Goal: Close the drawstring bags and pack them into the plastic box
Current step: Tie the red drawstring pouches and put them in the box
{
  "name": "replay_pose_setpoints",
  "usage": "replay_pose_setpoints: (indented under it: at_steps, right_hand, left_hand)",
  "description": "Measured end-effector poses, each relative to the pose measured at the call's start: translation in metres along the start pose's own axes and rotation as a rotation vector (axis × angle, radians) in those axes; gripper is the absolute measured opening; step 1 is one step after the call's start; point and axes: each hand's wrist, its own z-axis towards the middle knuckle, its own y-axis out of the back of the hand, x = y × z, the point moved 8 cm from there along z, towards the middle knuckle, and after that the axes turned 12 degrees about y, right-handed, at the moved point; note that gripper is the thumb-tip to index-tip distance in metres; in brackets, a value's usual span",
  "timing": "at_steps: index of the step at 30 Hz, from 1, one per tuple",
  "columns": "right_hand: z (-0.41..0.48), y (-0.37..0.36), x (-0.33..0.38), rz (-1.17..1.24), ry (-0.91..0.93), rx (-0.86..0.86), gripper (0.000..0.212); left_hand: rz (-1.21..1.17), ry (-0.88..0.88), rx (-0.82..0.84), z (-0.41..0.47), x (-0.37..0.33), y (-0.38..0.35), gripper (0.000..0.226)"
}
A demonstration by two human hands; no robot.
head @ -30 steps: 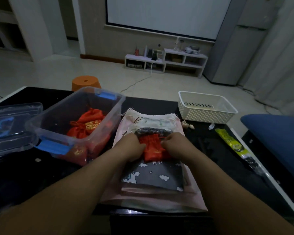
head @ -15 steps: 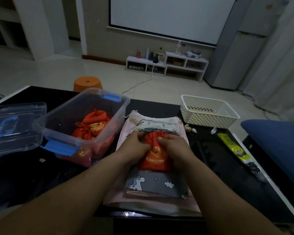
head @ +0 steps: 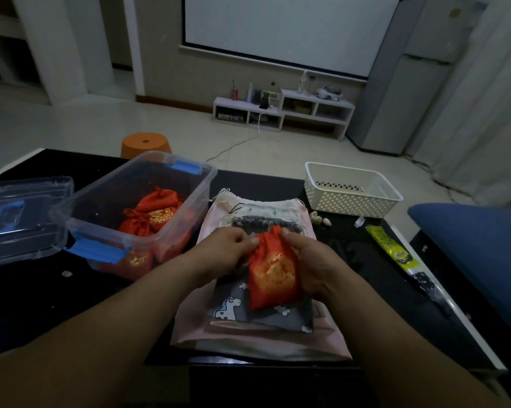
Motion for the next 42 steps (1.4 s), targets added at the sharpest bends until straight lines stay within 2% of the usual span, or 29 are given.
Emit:
replay_pose_setpoints:
  at_steps: [2,5,9,11,13,15,19,22,26,30,35,42]
  right_hand:
    - [0.004,0.005,-0.001,0.005,0.026,-0.041,0.030]
    - [0.011,0.013,0.000,0.016,0.069,-0.084,0.026]
    - [0.017,0.022,0.001,0.014,0.122,-0.159,0.025]
    - [0.020,0.030,0.001,-0.002,0.140,-0.203,0.021]
    - [0.020,0.034,0.001,-0.010,0.148,-0.220,0.020]
    - [0.019,0.035,0.001,-0.011,0.156,-0.230,0.021]
    - [0.012,0.039,0.008,0.021,0.164,-0.250,0.020]
    - [0.008,0.046,0.014,0.054,0.174,-0.296,0.023]
    - [0.009,0.051,0.012,0.117,0.156,-0.343,0.021]
    - [0.010,0.055,0.009,0.150,0.145,-0.383,0.017]
    - [0.010,0.060,0.007,0.160,0.130,-0.432,0.016]
    - [0.007,0.072,0.006,0.163,0.106,-0.522,0.009]
  left_hand:
    - [0.163,-0.064,-0.101,0.001,-0.006,0.001,0.027]
    - [0.215,-0.121,-0.161,0.004,-0.012,0.000,0.025]
    - [0.104,0.006,0.046,0.010,-0.002,-0.010,0.011]
    - [0.251,0.000,0.058,0.014,0.000,-0.009,0.009]
    - [0.478,-0.067,-0.033,0.016,-0.002,-0.005,0.012]
    - [0.545,-0.114,-0.109,0.018,-0.002,0.001,0.019]
    - [0.457,-0.181,-0.110,0.017,-0.003,0.006,0.036]
    - [0.378,-0.108,-0.105,0.014,0.001,0.010,0.039]
    - [-0.131,0.111,-0.009,0.015,0.021,0.008,0.038]
    - [-0.366,0.254,-0.102,0.017,0.033,0.015,0.038]
    - [-0.515,0.344,-0.081,0.019,0.042,0.009,0.033]
    - [-0.590,0.304,-0.085,0.024,0.036,0.008,0.015]
